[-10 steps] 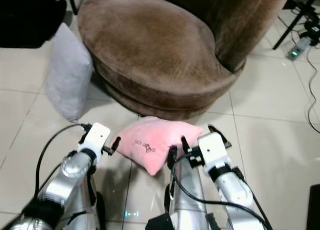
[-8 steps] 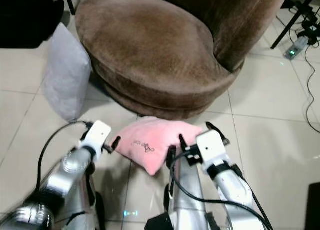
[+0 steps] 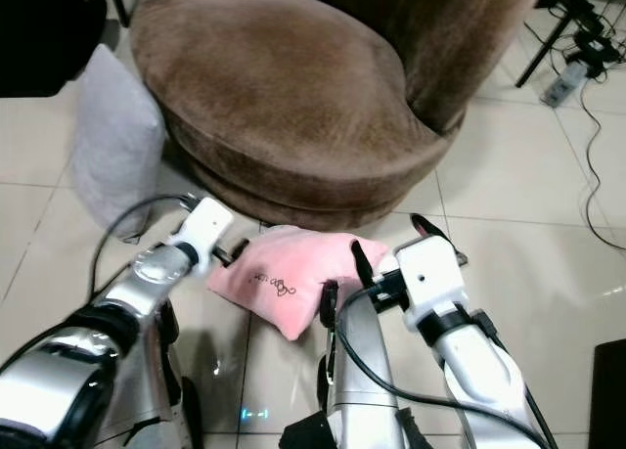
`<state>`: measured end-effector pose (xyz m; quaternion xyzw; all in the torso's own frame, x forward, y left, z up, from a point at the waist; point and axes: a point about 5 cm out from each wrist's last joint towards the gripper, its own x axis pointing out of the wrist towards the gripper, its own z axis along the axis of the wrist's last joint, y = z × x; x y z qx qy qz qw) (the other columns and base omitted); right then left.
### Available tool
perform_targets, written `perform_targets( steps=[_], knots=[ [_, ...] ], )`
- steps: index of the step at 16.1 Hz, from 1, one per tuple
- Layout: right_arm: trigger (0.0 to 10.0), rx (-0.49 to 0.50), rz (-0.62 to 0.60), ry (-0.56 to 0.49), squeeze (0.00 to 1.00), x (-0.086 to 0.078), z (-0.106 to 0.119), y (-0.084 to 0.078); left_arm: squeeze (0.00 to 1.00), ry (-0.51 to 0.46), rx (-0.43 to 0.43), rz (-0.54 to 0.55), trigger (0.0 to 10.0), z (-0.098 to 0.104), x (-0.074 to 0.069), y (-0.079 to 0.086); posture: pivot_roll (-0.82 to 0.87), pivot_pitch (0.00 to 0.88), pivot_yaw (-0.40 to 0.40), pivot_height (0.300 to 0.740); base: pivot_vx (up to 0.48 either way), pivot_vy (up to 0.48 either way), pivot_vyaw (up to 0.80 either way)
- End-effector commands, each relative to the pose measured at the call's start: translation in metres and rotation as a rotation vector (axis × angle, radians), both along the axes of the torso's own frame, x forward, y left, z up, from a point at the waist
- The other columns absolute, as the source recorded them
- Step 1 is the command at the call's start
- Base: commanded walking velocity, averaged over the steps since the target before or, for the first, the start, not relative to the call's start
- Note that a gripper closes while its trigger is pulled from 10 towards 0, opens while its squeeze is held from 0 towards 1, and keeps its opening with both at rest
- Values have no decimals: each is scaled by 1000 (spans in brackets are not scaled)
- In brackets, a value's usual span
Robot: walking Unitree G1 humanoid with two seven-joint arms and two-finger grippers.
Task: Move the pillow to the sofa from floor
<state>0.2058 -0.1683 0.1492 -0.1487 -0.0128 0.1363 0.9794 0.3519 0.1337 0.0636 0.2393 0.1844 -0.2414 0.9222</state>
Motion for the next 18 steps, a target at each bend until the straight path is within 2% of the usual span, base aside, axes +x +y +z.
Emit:
perform_targets(
  steps=[1,3,4,5,6,9,11,14,18],
  knots=[
    [10000,-13,-50,-1,0,-10,6,-8,0,45,43,-56,10000,-8,-5,-9,-306,301,-83,466,0,0,0],
    [10000,-19,-88,10,0,-25,10,-11,0,59,72,-98,10000,-10,-6,-19,-373,332,-68,466,0,0,0],
    [10000,-10,-146,32,0,-47,17,-12,0,76,92,-141,10000,-11,-8,-30,-451,383,-48,466,0,0,0],
    [10000,-7,-166,37,0,-57,21,-11,0,83,96,-156,10000,-12,-9,-35,-479,403,-42,466,0,0,0],
    [10000,-8,-211,56,0,-78,26,-9,0,96,101,-172,10000,-15,-11,-44,-549,453,-35,466,0,0,0],
    [10000,-8,-267,74,0,-107,26,-10,0,118,101,-162,10000,-20,-15,-49,-625,523,-38,466,0,0,0],
    [10000,-18,-300,94,0,-129,26,-13,0,127,91,-120,10000,-22,-16,-45,-659,567,-50,466,0,0,0],
    [10000,-25,-334,131,0,-139,24,-16,0,137,79,-89,10000,-25,-17,-42,-652,568,-49,466,0,0,0],
    [10000,-28,-342,149,0,-138,22,-19,0,131,72,-84,10000,-26,-18,-39,-634,551,-50,466,0,0,0]
  ],
)
